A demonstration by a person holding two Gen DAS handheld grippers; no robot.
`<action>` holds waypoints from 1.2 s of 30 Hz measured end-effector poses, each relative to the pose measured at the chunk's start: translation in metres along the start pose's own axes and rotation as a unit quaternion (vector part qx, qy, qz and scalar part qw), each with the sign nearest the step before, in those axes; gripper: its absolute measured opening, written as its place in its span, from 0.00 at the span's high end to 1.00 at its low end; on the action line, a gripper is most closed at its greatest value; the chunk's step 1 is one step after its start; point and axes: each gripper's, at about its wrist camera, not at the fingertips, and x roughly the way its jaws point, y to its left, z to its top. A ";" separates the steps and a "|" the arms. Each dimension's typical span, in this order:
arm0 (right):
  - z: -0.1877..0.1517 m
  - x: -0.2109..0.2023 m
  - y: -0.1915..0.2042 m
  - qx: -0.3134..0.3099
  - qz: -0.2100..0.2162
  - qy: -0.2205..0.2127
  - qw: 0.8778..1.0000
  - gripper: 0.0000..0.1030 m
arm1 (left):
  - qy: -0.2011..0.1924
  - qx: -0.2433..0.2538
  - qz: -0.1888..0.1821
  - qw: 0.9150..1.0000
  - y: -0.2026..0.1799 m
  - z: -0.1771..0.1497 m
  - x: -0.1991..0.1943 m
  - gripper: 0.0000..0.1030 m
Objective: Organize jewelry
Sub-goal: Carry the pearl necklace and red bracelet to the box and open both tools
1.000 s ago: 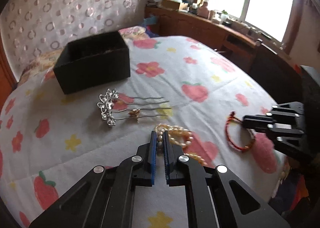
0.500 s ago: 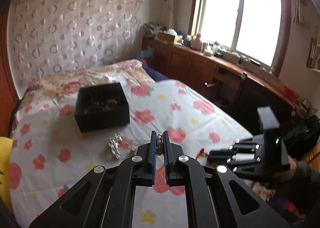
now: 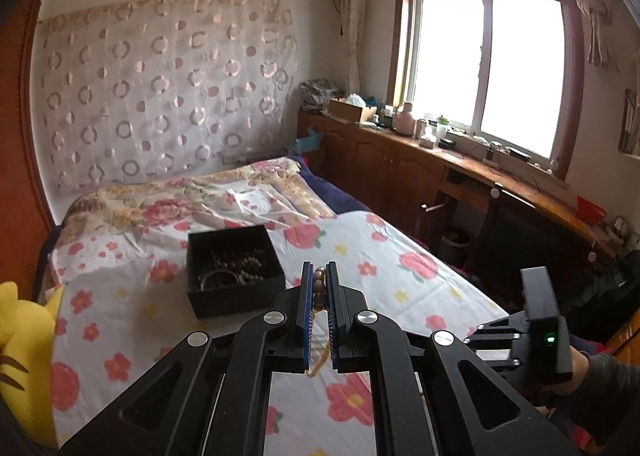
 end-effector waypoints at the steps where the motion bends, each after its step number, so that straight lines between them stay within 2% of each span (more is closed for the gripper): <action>1: 0.005 -0.003 0.001 -0.002 0.000 -0.006 1.000 0.98 | -0.001 0.000 0.001 1.000 0.001 0.003 0.000 0.95; 8: 0.045 -0.016 0.004 -0.031 -0.010 -0.042 0.999 0.98 | -0.012 0.003 0.019 1.000 0.014 0.027 0.008 0.95; 14: 0.085 -0.009 0.003 -0.051 -0.021 -0.061 0.997 0.98 | -0.010 0.010 0.033 0.999 0.029 0.045 0.023 0.95; 22: 0.141 0.011 -0.007 -0.066 -0.010 -0.083 0.994 0.98 | -0.004 0.004 0.044 0.999 0.059 0.066 0.052 0.95; 29: 0.184 0.038 -0.016 -0.072 0.019 -0.098 0.992 0.98 | 0.012 -0.004 0.052 0.999 0.087 0.078 0.094 0.95; 36: 0.206 0.083 -0.015 -0.083 0.039 -0.084 0.992 0.98 | 0.056 -0.016 0.057 0.997 0.120 0.058 0.155 0.95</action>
